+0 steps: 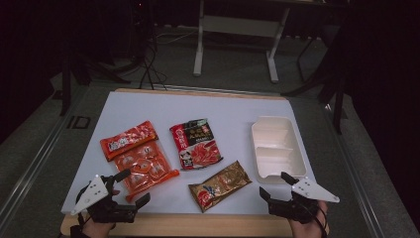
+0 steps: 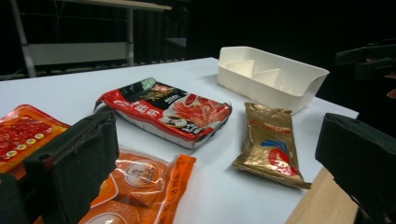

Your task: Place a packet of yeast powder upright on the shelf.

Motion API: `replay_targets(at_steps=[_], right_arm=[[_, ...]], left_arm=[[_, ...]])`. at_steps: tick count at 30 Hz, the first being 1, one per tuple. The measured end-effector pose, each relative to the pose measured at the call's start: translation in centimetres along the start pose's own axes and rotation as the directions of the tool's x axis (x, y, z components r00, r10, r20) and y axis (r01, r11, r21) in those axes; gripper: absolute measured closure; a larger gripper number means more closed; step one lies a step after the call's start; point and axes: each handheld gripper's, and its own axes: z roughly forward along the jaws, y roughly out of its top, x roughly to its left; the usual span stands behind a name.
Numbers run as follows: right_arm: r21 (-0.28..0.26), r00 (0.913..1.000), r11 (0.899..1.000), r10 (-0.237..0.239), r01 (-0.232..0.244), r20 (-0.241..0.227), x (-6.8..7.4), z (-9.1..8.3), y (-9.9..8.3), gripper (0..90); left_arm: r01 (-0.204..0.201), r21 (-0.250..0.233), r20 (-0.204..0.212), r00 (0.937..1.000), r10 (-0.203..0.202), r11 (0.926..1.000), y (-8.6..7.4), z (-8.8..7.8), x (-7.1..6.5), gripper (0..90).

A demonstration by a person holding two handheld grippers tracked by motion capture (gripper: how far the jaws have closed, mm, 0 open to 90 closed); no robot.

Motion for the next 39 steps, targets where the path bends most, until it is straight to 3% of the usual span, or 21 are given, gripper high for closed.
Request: replay_targets(at_steps=[2, 9, 13, 18, 21, 26, 35, 36, 39], right_arm=[[-0.004, 1.0, 1.0, -0.003, 0.003, 0.007, 0.0, 0.0, -0.1, 11.5], [-0.011, 0.9996, 1.0, -0.02, 0.021, 0.02, 0.0, 0.2, 0.0, 12.8], [-0.055, 0.9997, 0.998, -0.018, 0.019, 0.02, -0.3, 0.0, 0.0, 13.5], [-0.023, 0.9988, 0.999, 0.043, -0.042, 0.022, -0.8, -0.4, 0.1, 13.2], [-0.022, 0.9988, 0.999, 0.046, -0.046, 0.014, -0.7, -0.5, 0.2, 13.1], [-0.041, 0.9994, 0.999, 0.028, -0.028, 0.019, -0.3, -0.8, 0.8, 13.2], [-0.046, 0.9989, 0.998, 0.043, -0.043, 0.018, -0.2, -1.0, 2.7, 11.3], [-0.051, 0.9985, 0.997, 0.054, -0.054, 0.0, -0.4, -0.9, 3.4, 11.3], [-0.036, 0.9997, 0.999, 0.024, -0.024, -0.001, -0.5, -0.6, 4.2, 11.0]], left_arm=[[-0.016, 0.012, -0.017, 0.9997, 0.017, 0.9998, 0.0, 0.1, 0.0, 0.0], [-0.014, 0.012, 0.001, 0.9999, 0.014, 0.9998, 0.0, 0.1, -0.1, 0.0], [-0.031, 0.019, -0.009, 0.9995, 0.032, 0.9993, 0.1, 0.2, -0.4, 0.0], [-0.035, 0.011, -0.007, 0.9993, 0.035, 0.9993, 0.1, 0.4, -0.6, 0.0], [-0.038, 0.012, -0.005, 0.9993, 0.038, 0.9992, 0.1, 0.5, -0.7, 0.0], [-0.029, 0.022, -0.005, 0.9996, 0.029, 0.9993, 0.0, 0.6, -0.6, 0.0], [-0.029, 0.042, 0.018, 0.9995, 0.028, 0.9987, -0.1, 0.9, -0.7, 0.0], [-0.028, 0.043, 0.021, 0.9994, 0.027, 0.9987, -0.1, 0.9, -0.7, 0.0], [-0.027, 0.044, 0.022, 0.9994, 0.026, 0.9987, -0.1, 1.0, -0.7, 0.0]])
